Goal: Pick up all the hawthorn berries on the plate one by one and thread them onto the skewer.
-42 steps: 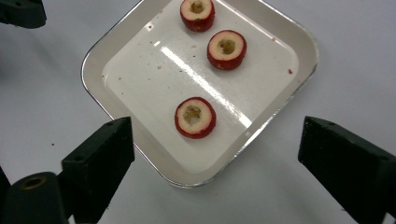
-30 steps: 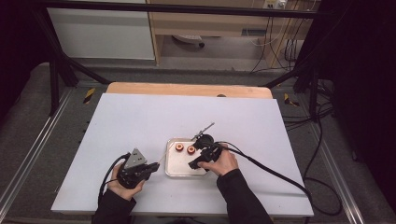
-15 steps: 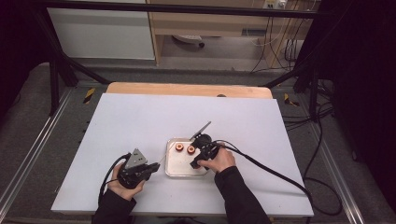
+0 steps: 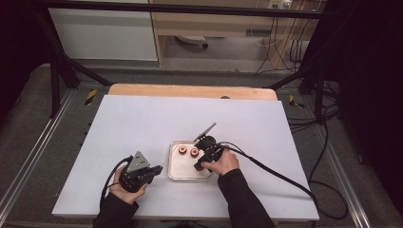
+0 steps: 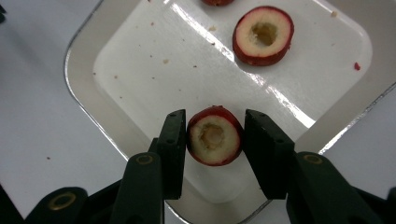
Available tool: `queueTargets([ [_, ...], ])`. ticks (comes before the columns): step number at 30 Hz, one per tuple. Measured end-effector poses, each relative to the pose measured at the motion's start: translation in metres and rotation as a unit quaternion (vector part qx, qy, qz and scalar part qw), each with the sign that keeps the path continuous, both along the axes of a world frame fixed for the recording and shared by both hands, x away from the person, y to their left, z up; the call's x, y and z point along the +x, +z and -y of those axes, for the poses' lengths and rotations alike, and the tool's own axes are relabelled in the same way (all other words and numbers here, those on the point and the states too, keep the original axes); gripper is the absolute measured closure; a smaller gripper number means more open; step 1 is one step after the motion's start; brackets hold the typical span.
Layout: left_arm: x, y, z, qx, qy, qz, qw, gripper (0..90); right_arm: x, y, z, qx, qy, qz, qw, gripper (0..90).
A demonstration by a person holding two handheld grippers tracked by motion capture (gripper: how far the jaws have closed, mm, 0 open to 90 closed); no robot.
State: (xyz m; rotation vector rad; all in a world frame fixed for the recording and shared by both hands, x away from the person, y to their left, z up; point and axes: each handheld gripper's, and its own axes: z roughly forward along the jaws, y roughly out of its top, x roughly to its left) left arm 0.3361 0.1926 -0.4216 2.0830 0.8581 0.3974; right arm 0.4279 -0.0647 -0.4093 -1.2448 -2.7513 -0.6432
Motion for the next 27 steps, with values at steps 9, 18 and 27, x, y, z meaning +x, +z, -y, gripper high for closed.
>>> queueTargets([
  [9, -0.002, 0.003, -0.002, -0.019, 0.010, 0.003, 0.9998, 88.3, -0.008, 0.034, 0.018, 0.105, -0.055, 0.045, 0.9920, 60.5],
  [18, -0.002, 0.006, -0.006, -0.041, 0.028, -0.001, 0.9988, 88.3, -0.014, 0.048, 0.031, 0.222, -0.100, 0.086, 0.9659, 60.6],
  [27, -0.005, 0.008, -0.004, -0.063, 0.040, -0.005, 0.9972, 88.3, -0.017, 0.045, 0.037, 0.324, -0.148, 0.131, 0.9252, 60.6],
])
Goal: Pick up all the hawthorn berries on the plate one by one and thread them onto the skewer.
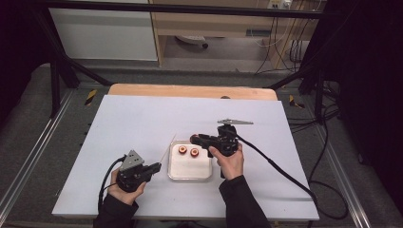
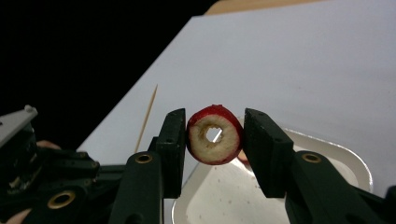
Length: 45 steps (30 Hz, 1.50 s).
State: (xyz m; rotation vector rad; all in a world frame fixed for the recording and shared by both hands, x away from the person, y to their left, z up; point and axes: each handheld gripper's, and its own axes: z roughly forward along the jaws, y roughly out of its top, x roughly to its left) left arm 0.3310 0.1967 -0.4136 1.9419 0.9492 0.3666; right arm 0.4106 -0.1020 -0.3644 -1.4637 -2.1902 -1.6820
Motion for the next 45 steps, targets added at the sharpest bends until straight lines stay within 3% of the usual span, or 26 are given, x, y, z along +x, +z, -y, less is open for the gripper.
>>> queueTargets([
  [4, -0.002, 0.000, 0.002, -0.004, 0.000, -0.002, 1.0000, 88.3, -0.001, -0.007, -0.002, 0.043, -0.027, 0.025, 0.9984, 60.6],
  [8, -0.004, 0.000, 0.006, -0.004, -0.003, -0.002, 1.0000, 88.3, -0.002, -0.010, -0.005, 0.064, -0.044, 0.043, 0.9961, 60.6],
  [9, -0.004, 0.000, 0.007, -0.003, -0.003, -0.003, 1.0000, 88.2, -0.003, -0.011, -0.007, 0.078, -0.054, 0.059, 0.9937, 60.6],
  [11, -0.005, 0.000, 0.008, -0.006, -0.004, -0.003, 1.0000, 88.2, -0.003, -0.012, -0.008, 0.084, -0.057, 0.065, 0.9928, 60.6],
  [12, -0.006, 0.000, 0.009, -0.006, -0.005, -0.004, 1.0000, 88.2, -0.004, -0.013, -0.010, 0.094, -0.064, 0.079, 0.9903, 60.7],
  [21, -0.009, 0.002, 0.012, -0.013, -0.014, -0.001, 0.9998, 88.2, -0.007, -0.015, -0.014, 0.129, -0.071, 0.122, 0.9816, 60.8],
  [29, -0.010, 0.002, 0.016, -0.022, -0.012, 0.002, 0.9997, 88.3, -0.009, -0.019, -0.020, 0.176, -0.081, 0.128, 0.9726, 60.8],
  [33, -0.010, 0.003, 0.017, -0.030, -0.005, 0.003, 0.9995, 88.3, -0.009, -0.025, -0.023, 0.189, -0.080, 0.116, 0.9717, 60.8],
  [45, -0.008, 0.000, 0.020, -0.028, -0.004, -0.001, 0.9996, 88.3, -0.012, -0.030, -0.028, 0.215, -0.079, 0.096, 0.9687, 60.9],
])
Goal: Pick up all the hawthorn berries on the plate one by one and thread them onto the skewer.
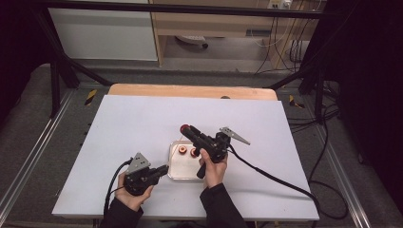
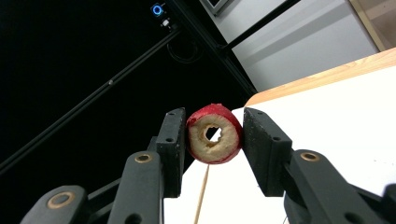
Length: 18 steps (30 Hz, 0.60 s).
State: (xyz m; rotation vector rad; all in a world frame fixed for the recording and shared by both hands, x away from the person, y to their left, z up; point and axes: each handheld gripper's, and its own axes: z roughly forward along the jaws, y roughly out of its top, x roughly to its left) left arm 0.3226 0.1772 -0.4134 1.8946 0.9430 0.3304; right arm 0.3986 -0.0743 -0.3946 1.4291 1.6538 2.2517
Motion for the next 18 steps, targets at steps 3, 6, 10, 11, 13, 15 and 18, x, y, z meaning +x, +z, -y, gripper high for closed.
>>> queueTargets([
  [3, 0.0002, 0.0001, -0.0008, 0.000, 0.000, 0.000, 1.0000, 88.3, 0.0000, -0.0001, 0.0000, 0.001, 0.000, 0.002, 1.0000, 60.9],
  [6, -0.0001, 0.0001, -0.0008, -0.001, 0.001, 0.001, 1.0000, 88.3, 0.0001, -0.0001, 0.0001, 0.000, 0.000, 0.003, 1.0000, 60.9],
  [10, -0.0001, -0.0001, -0.0004, 0.000, 0.000, 0.001, 1.0000, 88.3, 0.0006, -0.0004, 0.0003, -0.002, 0.001, 0.002, 1.0000, 60.9],
  [11, 0.0001, -0.0002, -0.0006, 0.000, 0.000, 0.001, 1.0000, 88.3, 0.0006, -0.0004, 0.0002, -0.002, 0.001, 0.001, 1.0000, 60.9],
  [13, 0.0003, -0.0002, -0.0009, 0.001, 0.000, 0.000, 1.0000, 88.3, 0.0006, -0.0006, 0.0001, -0.004, 0.002, 0.002, 1.0000, 61.0],
  [15, 0.0005, -0.0006, -0.0008, -0.001, 0.001, -0.002, 1.0000, 88.3, 0.0006, -0.0008, 0.0001, -0.005, 0.003, 0.002, 1.0000, 61.0],
  [18, 0.0005, -0.0011, -0.0005, -0.002, 0.001, -0.003, 1.0000, 88.2, 0.0002, -0.0008, -0.0001, -0.005, 0.003, 0.002, 1.0000, 61.0],
])
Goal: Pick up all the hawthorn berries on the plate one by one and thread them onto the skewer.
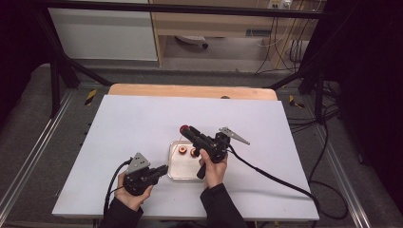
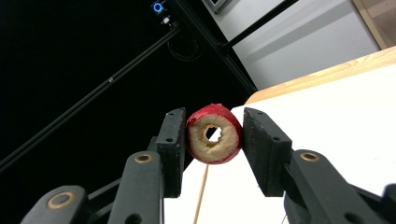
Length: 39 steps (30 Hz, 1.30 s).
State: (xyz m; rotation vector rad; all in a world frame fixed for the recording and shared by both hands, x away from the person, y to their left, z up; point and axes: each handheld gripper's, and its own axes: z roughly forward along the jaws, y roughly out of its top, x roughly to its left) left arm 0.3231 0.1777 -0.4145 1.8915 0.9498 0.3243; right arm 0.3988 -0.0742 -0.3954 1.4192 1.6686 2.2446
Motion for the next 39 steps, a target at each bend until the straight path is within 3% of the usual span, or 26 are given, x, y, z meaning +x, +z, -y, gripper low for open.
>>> queueTargets([
  [20, 0.000, 0.000, 0.001, -0.001, 0.002, -0.002, 1.0000, 88.3, 0.000, -0.005, -0.002, -0.016, 0.008, -0.001, 0.9998, 61.1],
  [24, 0.000, -0.001, 0.001, -0.001, 0.005, -0.010, 0.9999, 88.2, -0.002, -0.008, -0.004, -0.021, 0.011, 0.001, 0.9997, 61.1],
  [33, 0.000, -0.001, 0.001, -0.002, 0.008, -0.014, 0.9999, 88.5, -0.005, -0.010, -0.006, -0.035, 0.016, 0.006, 0.9992, 61.3],
  [39, 0.001, -0.001, 0.001, 0.008, 0.000, -0.017, 0.9998, 88.6, -0.006, -0.010, -0.005, -0.057, 0.026, 0.011, 0.9980, 61.5],
])
